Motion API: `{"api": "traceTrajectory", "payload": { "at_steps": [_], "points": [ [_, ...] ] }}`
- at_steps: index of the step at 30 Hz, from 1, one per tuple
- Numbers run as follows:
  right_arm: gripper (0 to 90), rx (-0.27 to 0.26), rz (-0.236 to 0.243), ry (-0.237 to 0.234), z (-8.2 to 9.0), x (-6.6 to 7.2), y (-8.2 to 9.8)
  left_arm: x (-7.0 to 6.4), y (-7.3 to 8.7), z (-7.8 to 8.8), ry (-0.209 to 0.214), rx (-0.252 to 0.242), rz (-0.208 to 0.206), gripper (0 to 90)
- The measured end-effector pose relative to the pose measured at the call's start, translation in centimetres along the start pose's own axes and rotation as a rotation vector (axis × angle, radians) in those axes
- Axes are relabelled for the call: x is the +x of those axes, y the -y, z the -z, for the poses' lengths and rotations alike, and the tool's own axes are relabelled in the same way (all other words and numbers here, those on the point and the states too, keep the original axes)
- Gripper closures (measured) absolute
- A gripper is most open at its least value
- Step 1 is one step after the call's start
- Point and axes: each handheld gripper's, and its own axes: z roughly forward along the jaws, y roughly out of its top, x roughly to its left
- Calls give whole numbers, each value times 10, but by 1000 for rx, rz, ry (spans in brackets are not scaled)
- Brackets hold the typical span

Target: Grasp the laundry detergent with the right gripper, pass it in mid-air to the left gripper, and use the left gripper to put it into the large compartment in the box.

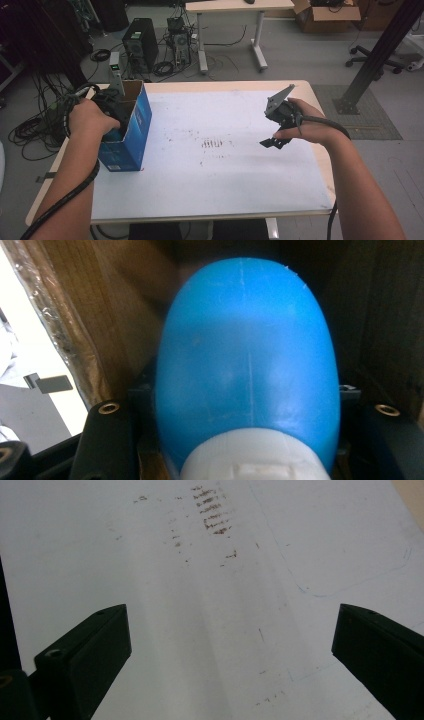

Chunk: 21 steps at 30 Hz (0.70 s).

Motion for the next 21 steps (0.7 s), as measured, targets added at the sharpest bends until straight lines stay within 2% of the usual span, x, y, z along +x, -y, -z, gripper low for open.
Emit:
{"api": "traceTrajectory", "payload": {
  "at_steps": [6, 17, 21],
  "points": [
    [23, 0, -4, 0, -1, 0, 0, 2, 0, -1, 6, 6, -5, 385],
    [23, -1, -4, 0, 0, 0, -1, 3, 1, -2, 15, -19, 3, 381],
    [23, 0, -5, 3, 1, -1, -1, 3, 1, -2, 13, -14, -3, 381]
  ]
}}
